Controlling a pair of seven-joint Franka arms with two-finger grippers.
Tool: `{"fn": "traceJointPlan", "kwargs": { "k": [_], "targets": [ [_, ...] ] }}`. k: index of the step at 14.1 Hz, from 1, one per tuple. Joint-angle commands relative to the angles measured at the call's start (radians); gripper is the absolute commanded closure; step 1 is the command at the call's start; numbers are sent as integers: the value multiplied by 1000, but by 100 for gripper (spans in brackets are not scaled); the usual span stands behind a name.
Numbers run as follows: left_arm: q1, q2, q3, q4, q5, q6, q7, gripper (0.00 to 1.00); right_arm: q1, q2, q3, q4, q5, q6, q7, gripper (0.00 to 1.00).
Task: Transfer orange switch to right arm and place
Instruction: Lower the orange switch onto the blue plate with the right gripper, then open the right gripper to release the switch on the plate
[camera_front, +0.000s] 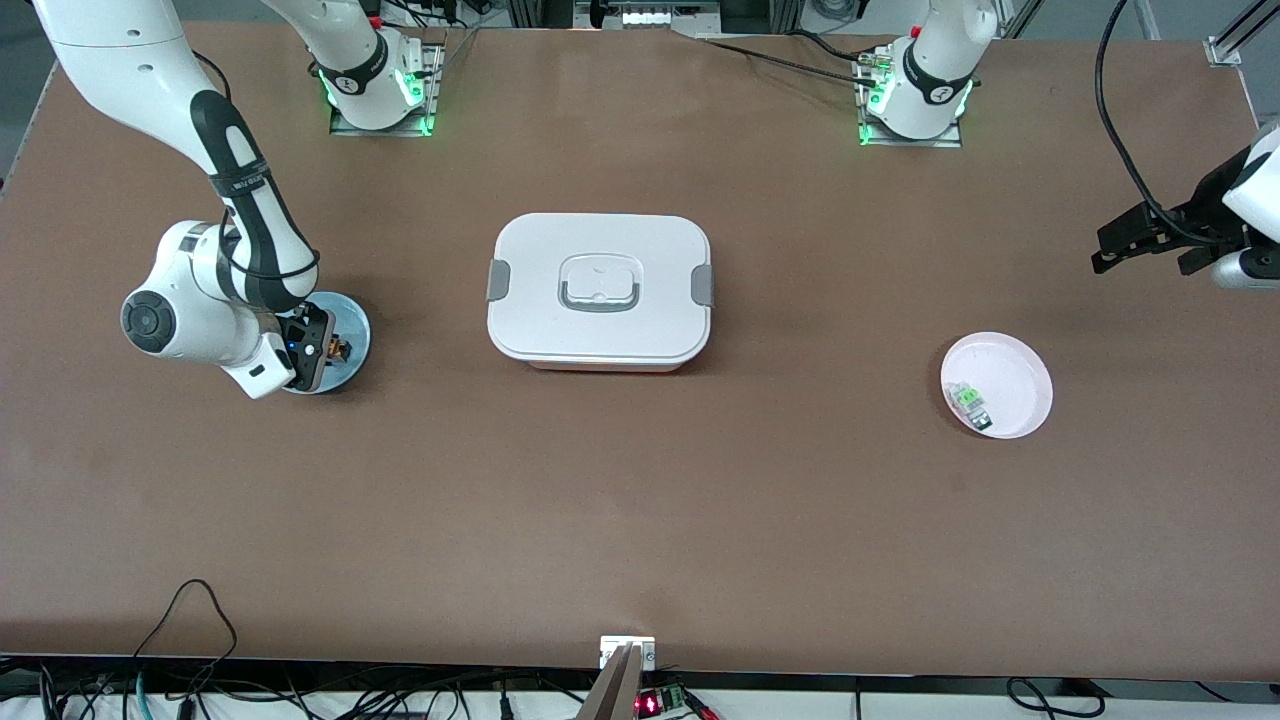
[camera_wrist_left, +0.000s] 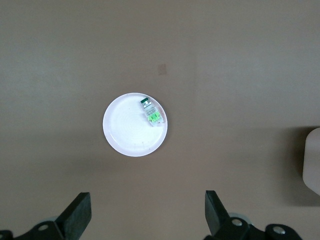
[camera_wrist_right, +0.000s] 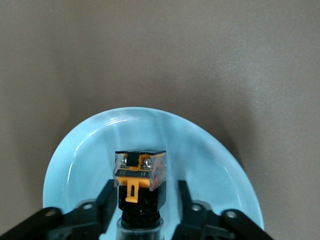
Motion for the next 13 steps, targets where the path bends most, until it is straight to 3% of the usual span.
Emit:
{"fn": "traceJointPlan", "kwargs": {
  "k": [1,5,9,13],
  "targets": [
    [6,-15,1,1,-17,6,3,0,-3,-22,5,23,18,-42,-13,0],
    [6,-17,1,2,-12,6,3,0,-3,-60,4,130,18,-233,66,0],
    [6,-26,1,4,-20,5,0,0,0,-128,5,179,17,-326,227,0],
    [5,-27,0,22,-4,3,1,0,5,-239,13,206,2,-442,521,0]
  ]
}}
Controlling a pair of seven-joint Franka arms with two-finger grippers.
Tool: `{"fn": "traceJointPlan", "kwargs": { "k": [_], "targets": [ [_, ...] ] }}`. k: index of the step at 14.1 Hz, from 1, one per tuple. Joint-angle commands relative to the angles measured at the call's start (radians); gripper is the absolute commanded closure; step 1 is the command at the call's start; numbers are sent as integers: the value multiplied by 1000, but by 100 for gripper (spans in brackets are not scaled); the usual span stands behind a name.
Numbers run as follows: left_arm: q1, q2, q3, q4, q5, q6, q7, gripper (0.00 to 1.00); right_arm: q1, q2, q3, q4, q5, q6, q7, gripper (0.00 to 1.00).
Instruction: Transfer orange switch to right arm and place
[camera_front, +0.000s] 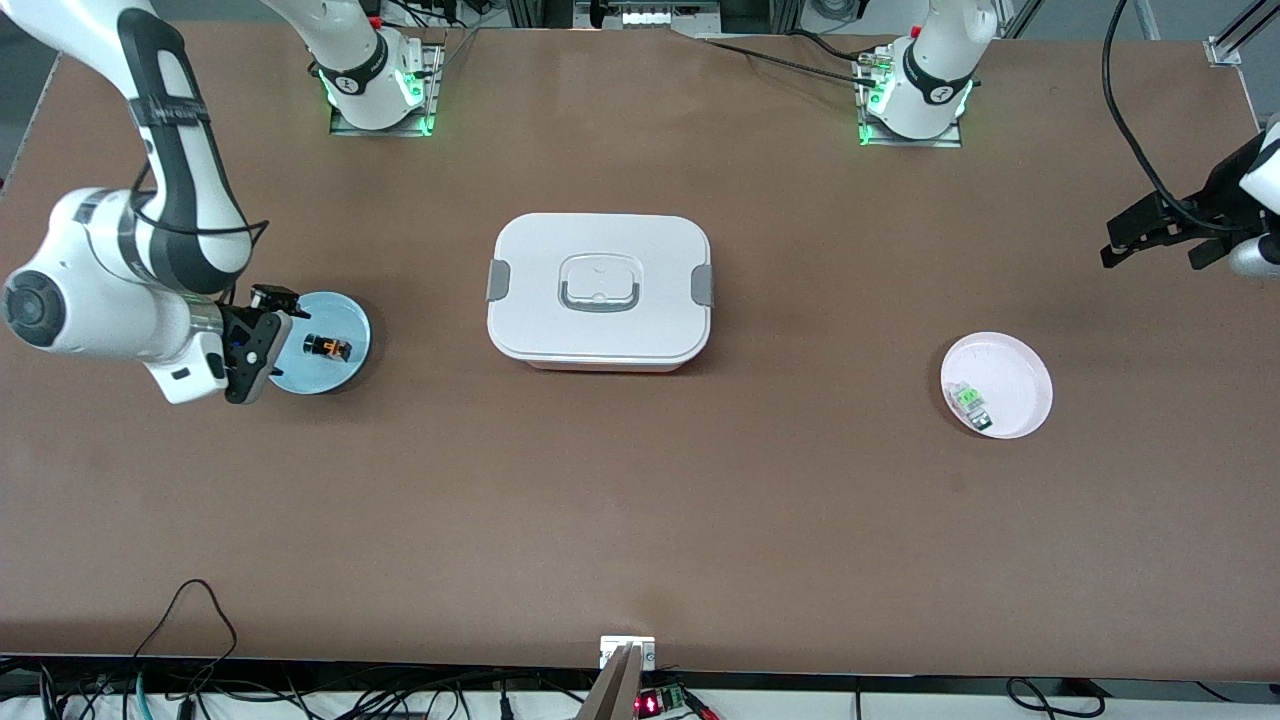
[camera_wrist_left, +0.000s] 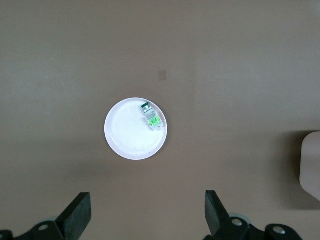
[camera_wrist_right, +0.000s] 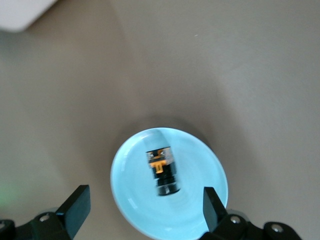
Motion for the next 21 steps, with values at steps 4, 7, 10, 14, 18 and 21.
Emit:
{"fn": "traceJointPlan", "kwargs": {
  "k": [4,7,10,14,18,21],
  "targets": [
    [-1,7,-4,29,-4,-11,-9,0,-2,-179,77,67,-82,-211,434,0],
    [-1,9,-11,29,-4,-23,-13,0,-26,-268,156,104,-142,-299,664,0],
    [1,9,-11,29,-4,-28,-13,0,-95,-305,203,146,-143,-386,775,0],
    [1,9,-10,30,-4,-34,-13,0,-126,-342,201,177,-146,-443,1048,0],
    [-1,9,-11,30,-4,-39,-7,0,-124,-397,197,176,-146,-459,1174,0],
    [1,11,-11,30,-2,-39,0,0,-124,-391,200,223,-139,-480,1230,0]
  ]
}}
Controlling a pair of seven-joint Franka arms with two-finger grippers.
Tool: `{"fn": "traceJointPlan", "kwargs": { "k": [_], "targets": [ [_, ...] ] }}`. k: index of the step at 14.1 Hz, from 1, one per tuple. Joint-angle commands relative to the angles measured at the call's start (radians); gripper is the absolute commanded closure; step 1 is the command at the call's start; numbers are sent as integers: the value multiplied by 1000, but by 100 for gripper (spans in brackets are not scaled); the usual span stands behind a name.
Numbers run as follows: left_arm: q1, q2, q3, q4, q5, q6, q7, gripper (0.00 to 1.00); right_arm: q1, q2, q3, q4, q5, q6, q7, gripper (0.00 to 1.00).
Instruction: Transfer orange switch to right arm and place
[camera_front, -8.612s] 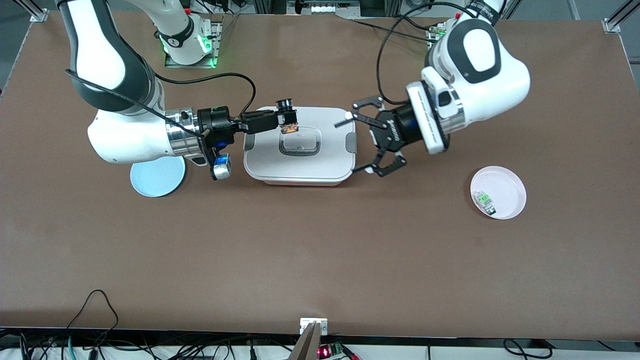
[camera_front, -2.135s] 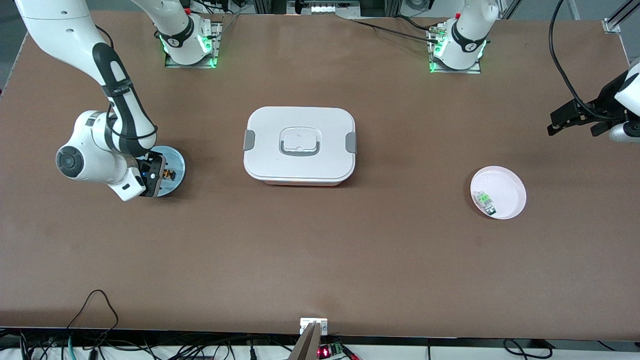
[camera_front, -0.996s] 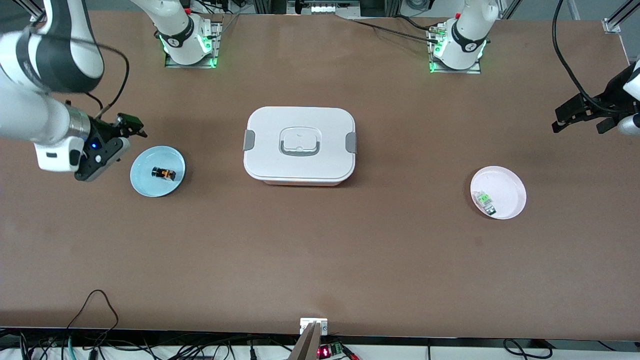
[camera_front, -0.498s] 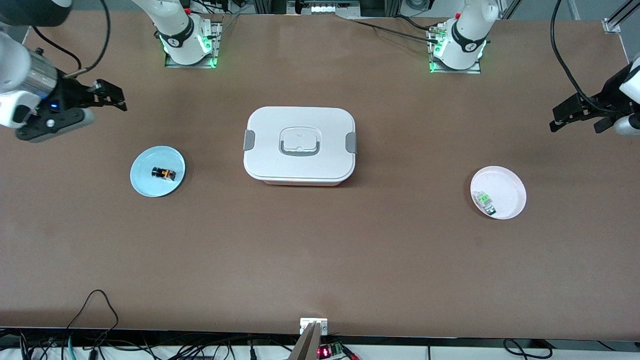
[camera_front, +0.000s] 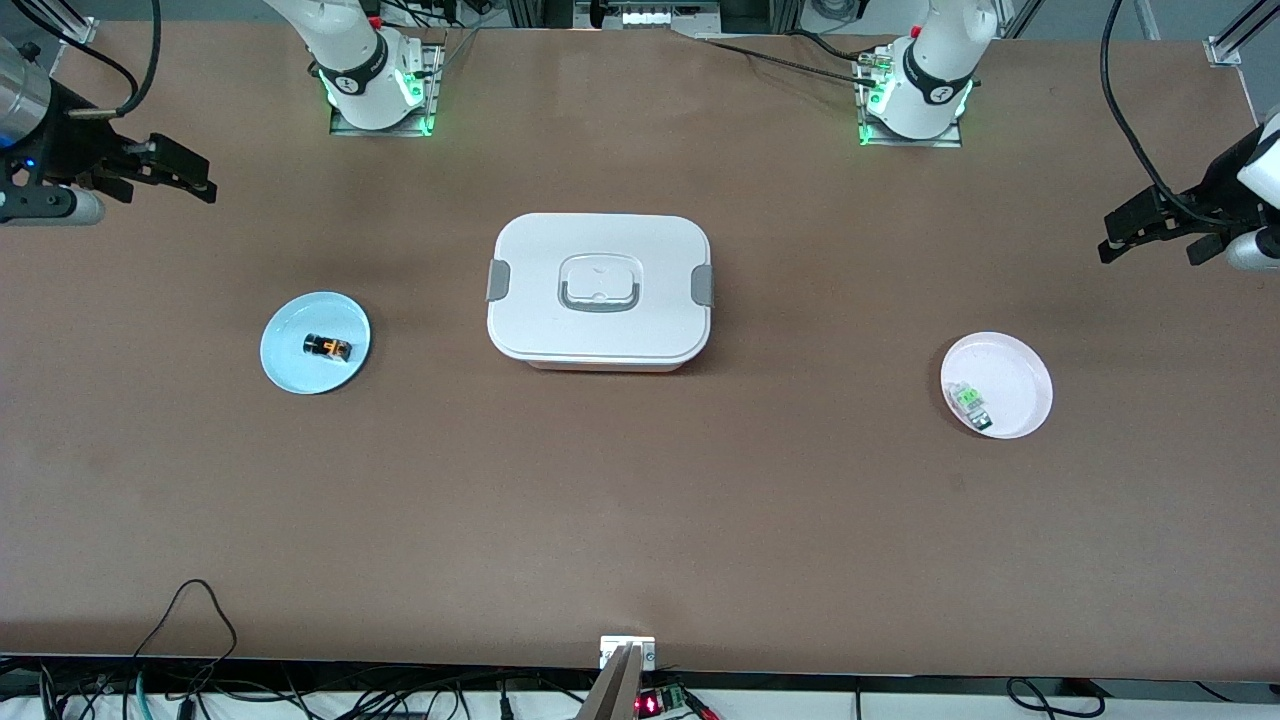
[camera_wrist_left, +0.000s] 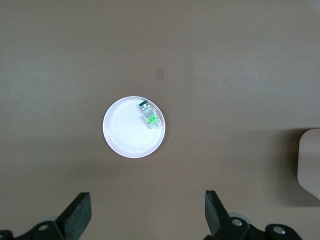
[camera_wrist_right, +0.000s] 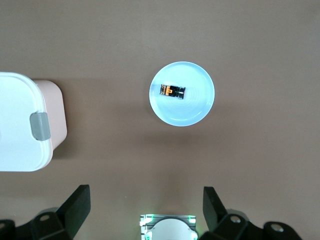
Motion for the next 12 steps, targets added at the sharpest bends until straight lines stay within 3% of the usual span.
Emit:
{"fn": "traceJointPlan", "kwargs": {
  "k": [1,5,12],
  "targets": [
    [2,11,-3,24,-2,-22,4,0,-10,12,13,64,-5,-25,36,0],
    [2,12,-1,24,7,-20,33,0,36,76,-6,132,-9,-25,42,0],
    [2,12,-1,24,33,-22,63,0,27,80,-12,137,-14,-6,27,0]
  ]
}}
